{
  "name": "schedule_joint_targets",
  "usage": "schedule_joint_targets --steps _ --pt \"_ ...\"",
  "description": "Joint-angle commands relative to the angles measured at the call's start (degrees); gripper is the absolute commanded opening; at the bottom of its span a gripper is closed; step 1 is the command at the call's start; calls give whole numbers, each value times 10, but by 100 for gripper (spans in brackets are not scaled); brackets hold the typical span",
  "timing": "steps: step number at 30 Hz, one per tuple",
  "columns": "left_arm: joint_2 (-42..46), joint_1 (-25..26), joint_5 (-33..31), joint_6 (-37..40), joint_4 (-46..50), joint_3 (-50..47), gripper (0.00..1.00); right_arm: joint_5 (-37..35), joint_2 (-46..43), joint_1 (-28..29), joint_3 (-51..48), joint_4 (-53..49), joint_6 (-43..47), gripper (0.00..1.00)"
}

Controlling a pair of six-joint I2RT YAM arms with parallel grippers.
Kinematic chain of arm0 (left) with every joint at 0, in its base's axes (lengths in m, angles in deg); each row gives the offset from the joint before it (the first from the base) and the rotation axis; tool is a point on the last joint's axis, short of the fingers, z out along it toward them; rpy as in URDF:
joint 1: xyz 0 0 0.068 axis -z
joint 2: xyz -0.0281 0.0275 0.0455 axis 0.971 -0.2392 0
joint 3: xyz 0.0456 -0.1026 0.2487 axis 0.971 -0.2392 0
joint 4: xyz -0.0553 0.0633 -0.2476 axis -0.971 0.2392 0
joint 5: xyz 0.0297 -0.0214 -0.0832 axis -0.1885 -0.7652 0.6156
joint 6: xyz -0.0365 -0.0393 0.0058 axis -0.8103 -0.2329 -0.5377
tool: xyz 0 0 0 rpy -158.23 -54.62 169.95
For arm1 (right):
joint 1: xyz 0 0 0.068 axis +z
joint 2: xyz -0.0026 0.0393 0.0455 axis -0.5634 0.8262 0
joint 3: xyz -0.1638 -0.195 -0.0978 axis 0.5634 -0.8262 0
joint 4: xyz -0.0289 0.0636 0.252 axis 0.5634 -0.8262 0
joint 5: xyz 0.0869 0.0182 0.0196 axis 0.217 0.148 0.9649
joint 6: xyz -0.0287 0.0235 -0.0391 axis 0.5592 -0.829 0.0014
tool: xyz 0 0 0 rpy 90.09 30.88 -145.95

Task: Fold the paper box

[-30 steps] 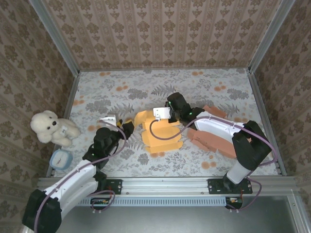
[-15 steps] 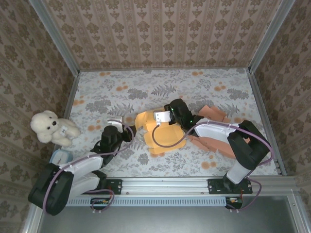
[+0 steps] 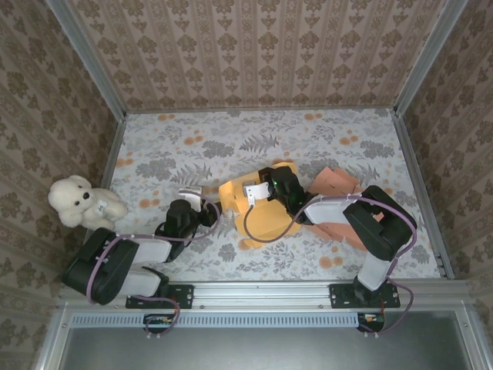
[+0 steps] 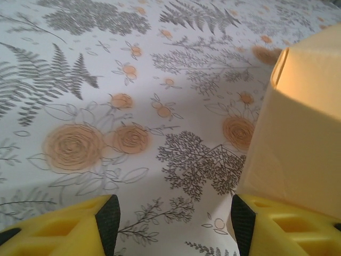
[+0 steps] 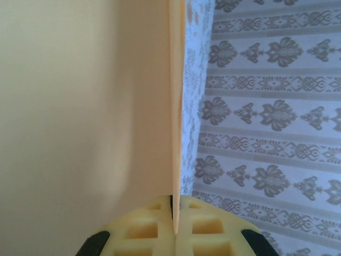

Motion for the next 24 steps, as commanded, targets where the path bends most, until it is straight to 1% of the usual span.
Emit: schedule_joint_targets --steps 1,5,14,24 --pt "-32 11 53 7 -86 10 61 -3 1 4 -14 40 9 0" --pt "-67 25 73 5 -106 31 61 -2 1 5 -19 43 9 0" --pt "-103 34 55 -6 -113 56 61 0 -3 5 -25 45 8 0" --pt "-133 43 47 -11 -115 83 64 -11 1 10 -35 57 16 0"
